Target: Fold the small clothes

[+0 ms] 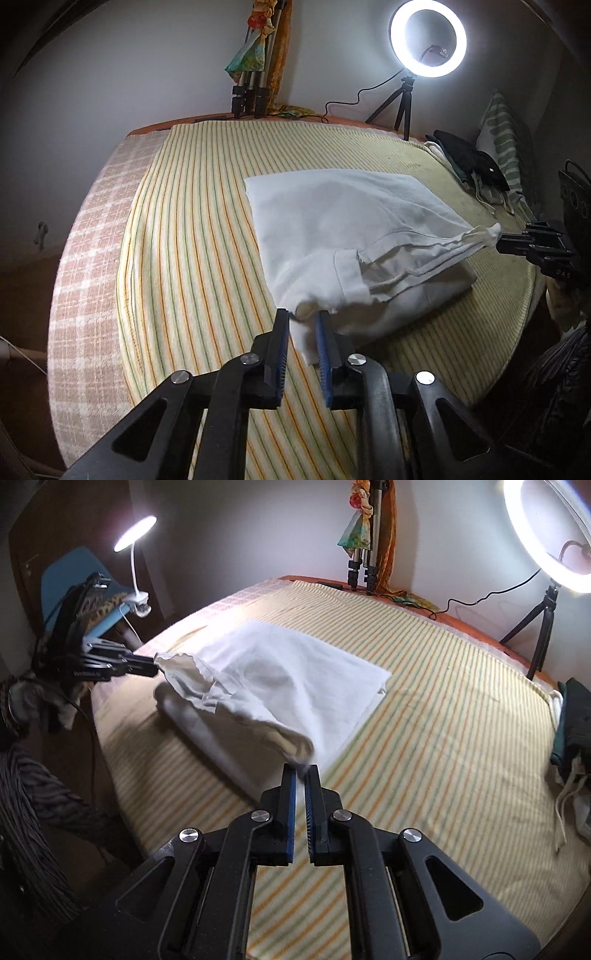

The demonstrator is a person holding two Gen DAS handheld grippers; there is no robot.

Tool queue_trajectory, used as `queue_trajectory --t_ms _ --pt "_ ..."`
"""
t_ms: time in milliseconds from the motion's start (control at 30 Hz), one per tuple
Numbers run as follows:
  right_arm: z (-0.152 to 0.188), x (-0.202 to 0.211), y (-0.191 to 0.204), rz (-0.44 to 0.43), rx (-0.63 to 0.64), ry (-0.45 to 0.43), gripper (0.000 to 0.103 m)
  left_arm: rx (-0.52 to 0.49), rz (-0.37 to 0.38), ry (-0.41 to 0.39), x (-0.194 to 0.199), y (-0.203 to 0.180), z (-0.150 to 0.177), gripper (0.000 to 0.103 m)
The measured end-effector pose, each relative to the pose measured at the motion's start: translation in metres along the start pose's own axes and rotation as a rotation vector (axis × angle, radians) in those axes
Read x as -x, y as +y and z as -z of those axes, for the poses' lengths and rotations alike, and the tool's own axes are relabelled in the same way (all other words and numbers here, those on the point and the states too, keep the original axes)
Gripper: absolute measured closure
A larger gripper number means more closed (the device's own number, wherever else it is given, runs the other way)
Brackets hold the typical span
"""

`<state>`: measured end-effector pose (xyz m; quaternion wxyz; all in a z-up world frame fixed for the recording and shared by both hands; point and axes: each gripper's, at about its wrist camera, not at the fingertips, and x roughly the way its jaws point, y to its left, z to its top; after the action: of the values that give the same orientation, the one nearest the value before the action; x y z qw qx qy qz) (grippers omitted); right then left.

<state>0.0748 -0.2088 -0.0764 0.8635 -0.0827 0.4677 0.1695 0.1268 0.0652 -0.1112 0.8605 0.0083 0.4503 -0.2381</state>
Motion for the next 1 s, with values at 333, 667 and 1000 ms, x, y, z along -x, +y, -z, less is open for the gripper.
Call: queue_trajectory --t_ms 333,667,1000 --pt "0.025 0.001 -0.044 -0.182 -0.444 0.010 0.071 0.370 0.180 -0.003 0.002 0.039 -0.004 0.069" --pt "0.045 -0.035 -0.052 -0.378 -0.678 0.061 0.095 0.437 0.223 0.037 -0.020 0.033 0.002 0.100" --pt "0.043 -0.014 -0.055 -0.397 -0.687 0.002 0.097 0.458 0.187 0.052 -0.014 0.039 0.017 0.101"
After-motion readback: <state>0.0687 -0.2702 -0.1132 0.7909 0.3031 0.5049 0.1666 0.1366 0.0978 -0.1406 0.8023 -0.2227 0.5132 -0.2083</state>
